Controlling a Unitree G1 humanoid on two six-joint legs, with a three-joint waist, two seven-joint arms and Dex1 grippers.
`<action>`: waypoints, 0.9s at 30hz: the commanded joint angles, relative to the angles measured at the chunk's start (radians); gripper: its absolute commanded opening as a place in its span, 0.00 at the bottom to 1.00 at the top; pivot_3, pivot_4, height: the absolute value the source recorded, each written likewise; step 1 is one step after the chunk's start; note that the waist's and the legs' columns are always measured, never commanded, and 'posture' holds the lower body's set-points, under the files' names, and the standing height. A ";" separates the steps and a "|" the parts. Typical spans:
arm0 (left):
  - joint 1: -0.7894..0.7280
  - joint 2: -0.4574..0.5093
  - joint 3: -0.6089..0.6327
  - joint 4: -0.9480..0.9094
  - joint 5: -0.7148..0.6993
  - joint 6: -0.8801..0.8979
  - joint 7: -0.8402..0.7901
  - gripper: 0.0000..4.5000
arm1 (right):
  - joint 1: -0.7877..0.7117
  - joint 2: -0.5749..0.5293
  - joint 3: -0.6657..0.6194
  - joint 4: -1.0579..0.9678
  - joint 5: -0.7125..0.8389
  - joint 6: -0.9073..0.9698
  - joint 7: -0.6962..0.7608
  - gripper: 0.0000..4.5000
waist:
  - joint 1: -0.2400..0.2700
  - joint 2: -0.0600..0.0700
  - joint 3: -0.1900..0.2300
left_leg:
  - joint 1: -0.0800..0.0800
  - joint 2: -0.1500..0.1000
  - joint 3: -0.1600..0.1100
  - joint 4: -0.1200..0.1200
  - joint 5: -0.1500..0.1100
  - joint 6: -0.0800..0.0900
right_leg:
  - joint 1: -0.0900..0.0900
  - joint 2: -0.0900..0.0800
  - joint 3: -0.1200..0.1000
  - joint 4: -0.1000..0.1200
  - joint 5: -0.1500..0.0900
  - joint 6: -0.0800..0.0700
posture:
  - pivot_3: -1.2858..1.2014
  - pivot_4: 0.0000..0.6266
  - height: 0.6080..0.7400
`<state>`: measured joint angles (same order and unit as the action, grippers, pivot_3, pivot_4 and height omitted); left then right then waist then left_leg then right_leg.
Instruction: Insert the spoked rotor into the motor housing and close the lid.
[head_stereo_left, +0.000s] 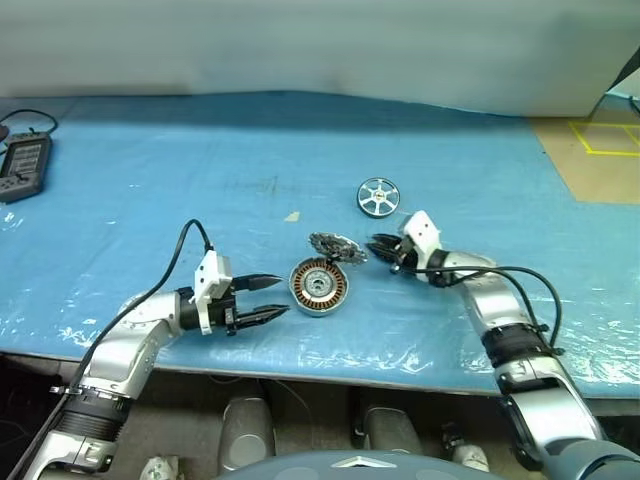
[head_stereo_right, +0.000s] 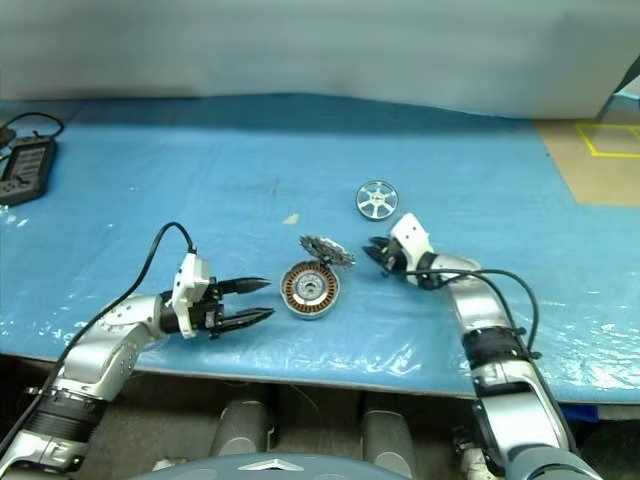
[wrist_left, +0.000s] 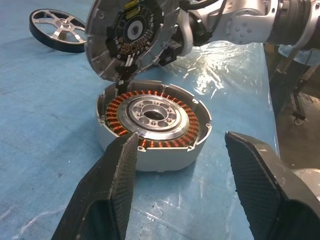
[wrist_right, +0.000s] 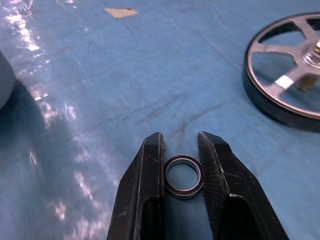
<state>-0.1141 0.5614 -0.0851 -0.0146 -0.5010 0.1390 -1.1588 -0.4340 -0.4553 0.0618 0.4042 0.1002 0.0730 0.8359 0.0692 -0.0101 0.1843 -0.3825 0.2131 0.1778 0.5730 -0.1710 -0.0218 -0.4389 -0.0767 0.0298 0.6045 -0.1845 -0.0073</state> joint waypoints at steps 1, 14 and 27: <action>-0.007 -0.004 0.014 0.007 0.006 -0.023 -0.023 0.65 | 0.046 -0.048 -0.041 -0.129 0.024 0.031 -0.002 0.13 | 0.000 0.000 0.000 | 0.000 0.000 0.000 -0.001 0.000 0.000 | 0.000 0.000 0.000 0.000 0.000 0.000 | 0.52 0.24 1.00; -0.042 -0.018 0.015 0.067 0.024 -0.045 -0.078 0.65 | 0.151 -0.120 -0.049 -0.318 0.034 0.088 0.009 0.13 | -0.001 0.000 0.000 | 0.000 0.000 0.000 -0.003 0.000 0.000 | -0.001 0.001 0.000 -0.001 -0.004 0.006 | 0.52 0.24 1.00; -0.030 -0.015 0.025 0.067 0.034 -0.051 -0.086 0.65 | 0.204 -0.176 -0.029 -0.410 0.002 -0.002 0.047 0.13 | -0.001 0.000 0.000 | 0.000 0.000 0.000 -0.003 0.000 0.000 | -0.001 0.000 0.000 -0.002 -0.005 0.007 | 0.52 0.24 1.00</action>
<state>-0.1449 0.5430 -0.0805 0.0660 -0.4640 0.1042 -1.2394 -0.2466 -0.6133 0.0328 0.0466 0.1000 0.0918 0.8713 0.0685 -0.0100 0.1844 -0.3826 0.2130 0.1781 0.5698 -0.1712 -0.0219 -0.4400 -0.0765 0.0303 0.6029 -0.1895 -0.0001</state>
